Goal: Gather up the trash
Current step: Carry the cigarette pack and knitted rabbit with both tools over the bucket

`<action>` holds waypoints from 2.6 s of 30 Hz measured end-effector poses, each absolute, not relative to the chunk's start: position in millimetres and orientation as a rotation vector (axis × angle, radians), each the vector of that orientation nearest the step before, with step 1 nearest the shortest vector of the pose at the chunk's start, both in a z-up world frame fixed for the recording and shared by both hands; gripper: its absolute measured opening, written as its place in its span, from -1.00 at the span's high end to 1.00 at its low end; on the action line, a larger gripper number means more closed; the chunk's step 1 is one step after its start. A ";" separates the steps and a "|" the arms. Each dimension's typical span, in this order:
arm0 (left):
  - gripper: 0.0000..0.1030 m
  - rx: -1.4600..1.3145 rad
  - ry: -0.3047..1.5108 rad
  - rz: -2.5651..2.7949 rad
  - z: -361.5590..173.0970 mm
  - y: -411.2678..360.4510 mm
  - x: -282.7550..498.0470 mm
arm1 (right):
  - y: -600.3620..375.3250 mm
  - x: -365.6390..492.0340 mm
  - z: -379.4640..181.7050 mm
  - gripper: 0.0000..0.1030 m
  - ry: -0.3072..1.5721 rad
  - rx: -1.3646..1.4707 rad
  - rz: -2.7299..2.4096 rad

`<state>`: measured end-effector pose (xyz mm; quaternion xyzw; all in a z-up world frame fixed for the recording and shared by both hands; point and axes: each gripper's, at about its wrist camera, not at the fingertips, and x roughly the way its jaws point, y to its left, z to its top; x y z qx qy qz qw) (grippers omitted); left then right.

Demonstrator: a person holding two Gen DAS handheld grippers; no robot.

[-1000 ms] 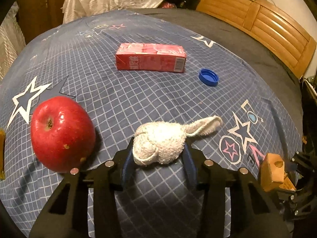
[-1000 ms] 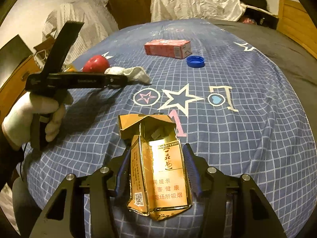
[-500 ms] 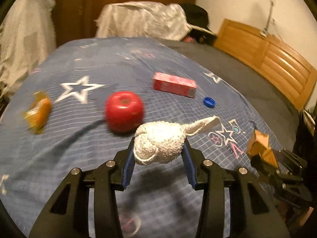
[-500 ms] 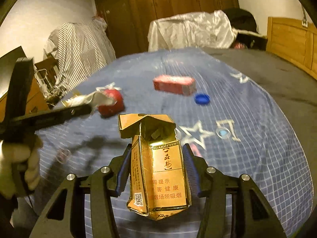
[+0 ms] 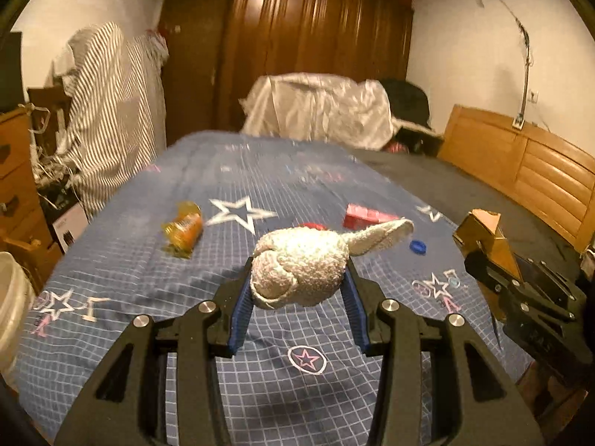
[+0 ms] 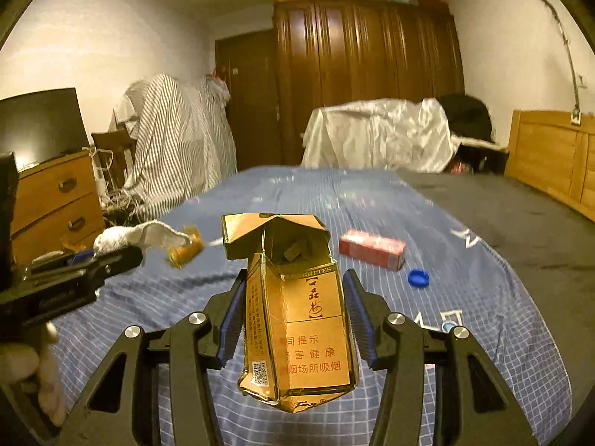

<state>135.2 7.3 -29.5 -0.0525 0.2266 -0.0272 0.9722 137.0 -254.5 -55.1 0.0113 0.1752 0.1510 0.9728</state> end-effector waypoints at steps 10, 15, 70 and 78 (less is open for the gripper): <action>0.18 -0.092 0.337 -0.023 -17.4 1.4 102.3 | -245.7 91.3 -37.6 -0.02 0.257 0.004 0.249; 0.18 -0.095 0.332 -0.020 -15.2 2.4 101.3 | -245.2 83.8 -35.7 -0.02 0.255 0.004 0.253; 0.18 -0.273 0.468 0.612 1.5 353.9 10.0 | 264.6 91.3 52.4 -0.02 0.479 -0.289 1.031; 0.18 -0.340 0.591 0.654 -11.1 429.9 9.3 | 356.6 115.3 40.0 -0.02 0.649 -0.376 1.125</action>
